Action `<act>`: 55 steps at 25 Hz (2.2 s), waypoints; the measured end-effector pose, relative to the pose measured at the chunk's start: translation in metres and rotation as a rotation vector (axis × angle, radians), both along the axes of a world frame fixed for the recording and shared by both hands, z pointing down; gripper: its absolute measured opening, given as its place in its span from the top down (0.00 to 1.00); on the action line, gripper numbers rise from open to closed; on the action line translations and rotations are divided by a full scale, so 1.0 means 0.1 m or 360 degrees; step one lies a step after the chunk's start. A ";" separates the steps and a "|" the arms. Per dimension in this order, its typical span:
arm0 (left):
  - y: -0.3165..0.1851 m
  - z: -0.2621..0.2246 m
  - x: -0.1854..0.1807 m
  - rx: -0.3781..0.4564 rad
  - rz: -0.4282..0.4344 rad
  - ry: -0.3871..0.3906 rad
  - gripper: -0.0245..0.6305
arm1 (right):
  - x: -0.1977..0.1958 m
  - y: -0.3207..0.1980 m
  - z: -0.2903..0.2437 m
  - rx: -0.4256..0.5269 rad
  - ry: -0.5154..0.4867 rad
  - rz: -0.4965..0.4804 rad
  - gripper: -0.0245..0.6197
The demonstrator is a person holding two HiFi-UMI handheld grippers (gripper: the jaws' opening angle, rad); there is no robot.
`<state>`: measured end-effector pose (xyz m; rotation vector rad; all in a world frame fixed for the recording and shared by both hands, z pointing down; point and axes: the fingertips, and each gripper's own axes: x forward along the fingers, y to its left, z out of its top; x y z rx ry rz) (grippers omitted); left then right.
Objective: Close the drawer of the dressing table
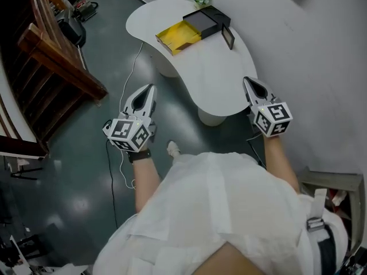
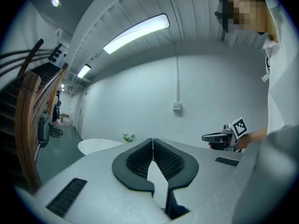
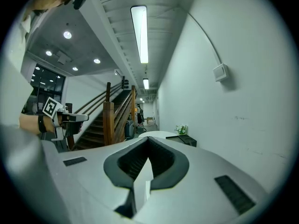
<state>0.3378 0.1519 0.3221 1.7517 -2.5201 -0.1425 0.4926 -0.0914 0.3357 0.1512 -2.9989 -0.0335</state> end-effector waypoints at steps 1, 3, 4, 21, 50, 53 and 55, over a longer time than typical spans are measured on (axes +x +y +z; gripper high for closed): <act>0.01 0.01 0.00 -0.0002 -0.0010 0.0003 0.94 | -0.01 0.00 0.01 -0.0002 0.0002 -0.0008 0.95; 0.04 0.03 -0.01 -0.0004 -0.0029 0.0010 0.94 | -0.02 0.00 0.03 -0.0013 -0.0004 -0.0029 0.95; 0.05 0.04 0.00 -0.0005 -0.0034 0.0012 0.94 | -0.02 0.00 0.03 -0.0027 -0.0018 -0.0044 0.95; 0.70 0.04 -0.07 0.0051 -0.0188 0.0072 0.94 | -0.18 0.21 0.02 -0.0176 -0.0115 -0.0186 0.95; 3.11 0.20 -2.63 0.0160 -0.0233 0.0112 0.93 | -2.79 1.95 -0.09 -0.0191 -0.0222 0.0026 0.95; 2.99 0.17 -2.80 0.0183 -0.0186 0.0110 0.94 | -2.90 1.94 -0.02 -0.0201 -0.0194 0.0045 0.95; 2.87 0.16 -2.95 0.0196 -0.0151 0.0110 0.93 | -3.01 1.89 0.00 -0.0201 -0.0191 0.0067 0.95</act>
